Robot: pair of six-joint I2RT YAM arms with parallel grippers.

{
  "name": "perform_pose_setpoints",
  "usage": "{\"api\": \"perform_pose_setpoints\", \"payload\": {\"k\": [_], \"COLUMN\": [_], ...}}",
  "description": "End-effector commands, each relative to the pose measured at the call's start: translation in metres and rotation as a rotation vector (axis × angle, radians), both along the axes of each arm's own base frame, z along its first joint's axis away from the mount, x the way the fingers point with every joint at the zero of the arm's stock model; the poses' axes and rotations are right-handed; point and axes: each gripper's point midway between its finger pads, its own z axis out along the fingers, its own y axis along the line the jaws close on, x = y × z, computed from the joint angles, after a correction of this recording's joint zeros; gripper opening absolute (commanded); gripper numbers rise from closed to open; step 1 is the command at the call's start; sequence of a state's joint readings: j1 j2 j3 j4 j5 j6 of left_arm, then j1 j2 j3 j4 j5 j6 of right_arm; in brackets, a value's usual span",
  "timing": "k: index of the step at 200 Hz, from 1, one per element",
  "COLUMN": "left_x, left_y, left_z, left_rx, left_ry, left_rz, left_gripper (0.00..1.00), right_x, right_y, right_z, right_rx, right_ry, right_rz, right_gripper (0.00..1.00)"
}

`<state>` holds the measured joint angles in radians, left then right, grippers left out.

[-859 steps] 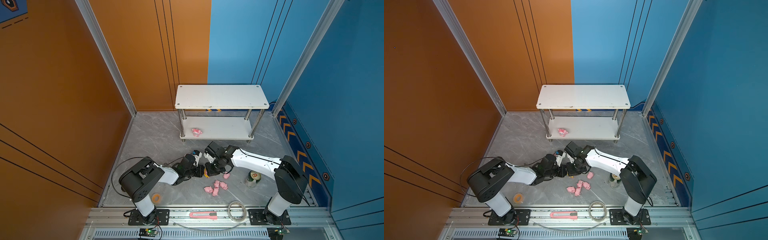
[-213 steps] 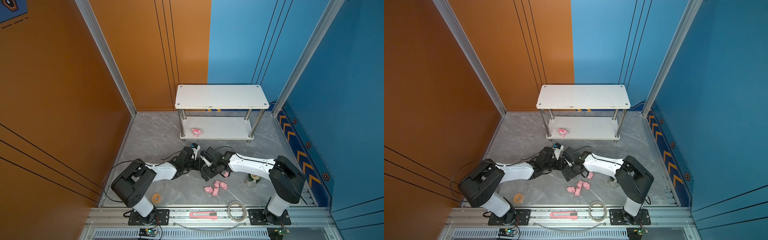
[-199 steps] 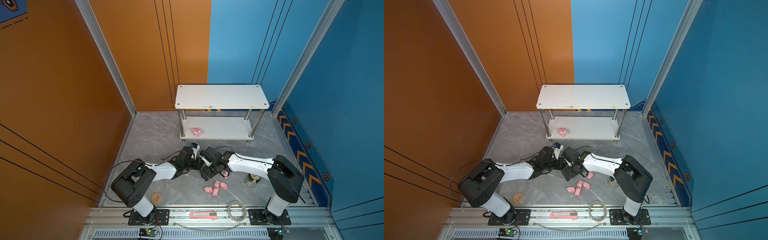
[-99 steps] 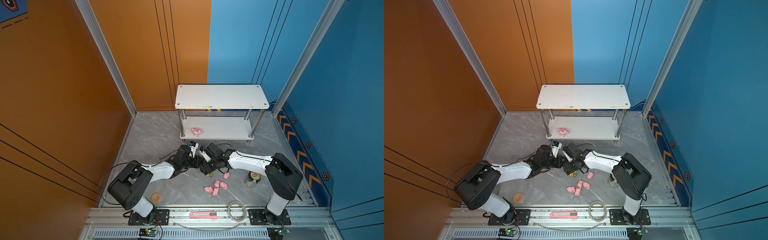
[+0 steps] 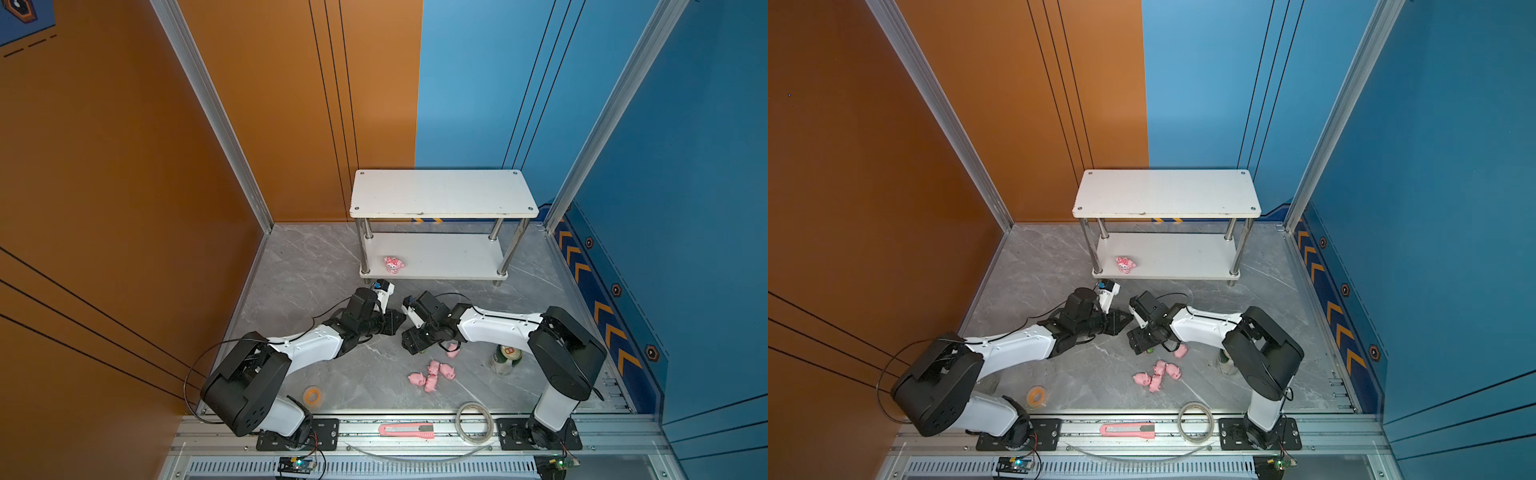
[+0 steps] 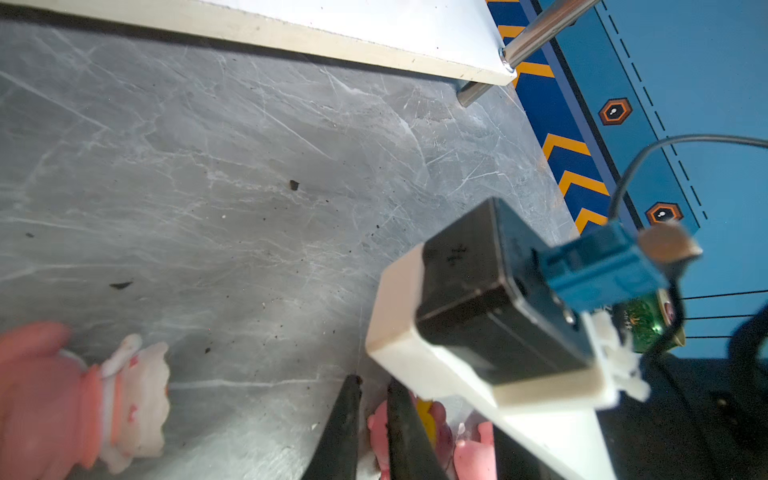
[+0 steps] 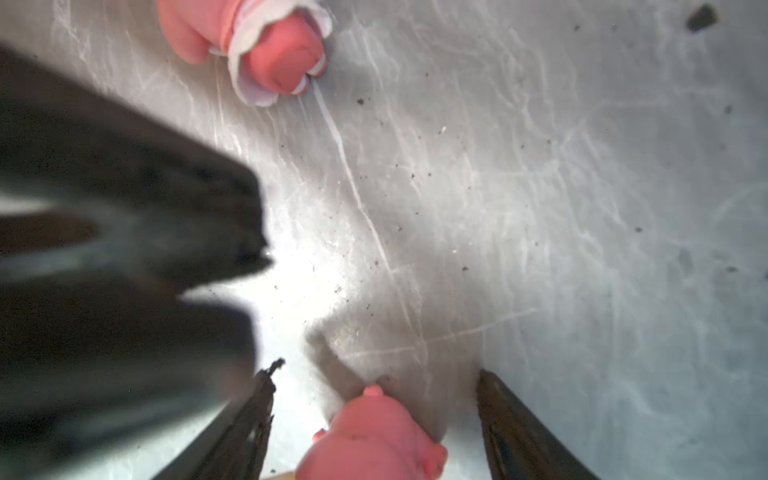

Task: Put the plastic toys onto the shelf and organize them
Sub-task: 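Close the right gripper on the yellow-flower pig toy while left gripper hovers beside it, then carry the yellow-flower pig toy with the right gripper onto the lower shelf tier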

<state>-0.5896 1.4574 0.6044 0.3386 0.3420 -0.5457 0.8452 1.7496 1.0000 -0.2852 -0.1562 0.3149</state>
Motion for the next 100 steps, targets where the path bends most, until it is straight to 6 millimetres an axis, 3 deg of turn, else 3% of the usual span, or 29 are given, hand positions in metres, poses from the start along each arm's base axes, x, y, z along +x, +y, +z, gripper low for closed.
{"api": "perform_pose_setpoints", "payload": {"k": [1, 55, 100], "left_x": [-0.003, -0.003, -0.006], "left_y": [0.007, 0.017, 0.032], "left_z": [-0.001, 0.002, 0.003], "left_rx": [0.016, 0.020, 0.019], "left_ry": [0.000, -0.010, -0.009], "left_rz": [0.002, 0.023, 0.053], "left_gripper": [0.16, 0.17, 0.17], "right_x": [-0.001, 0.010, 0.033], "right_y": [0.000, -0.006, -0.020], "right_z": [0.006, 0.019, 0.062], "right_rx": [0.021, 0.019, 0.007], "right_ry": [-0.013, -0.074, -0.171], "right_rz": [-0.028, -0.133, -0.186], "right_gripper": [0.66, 0.49, 0.36]}}
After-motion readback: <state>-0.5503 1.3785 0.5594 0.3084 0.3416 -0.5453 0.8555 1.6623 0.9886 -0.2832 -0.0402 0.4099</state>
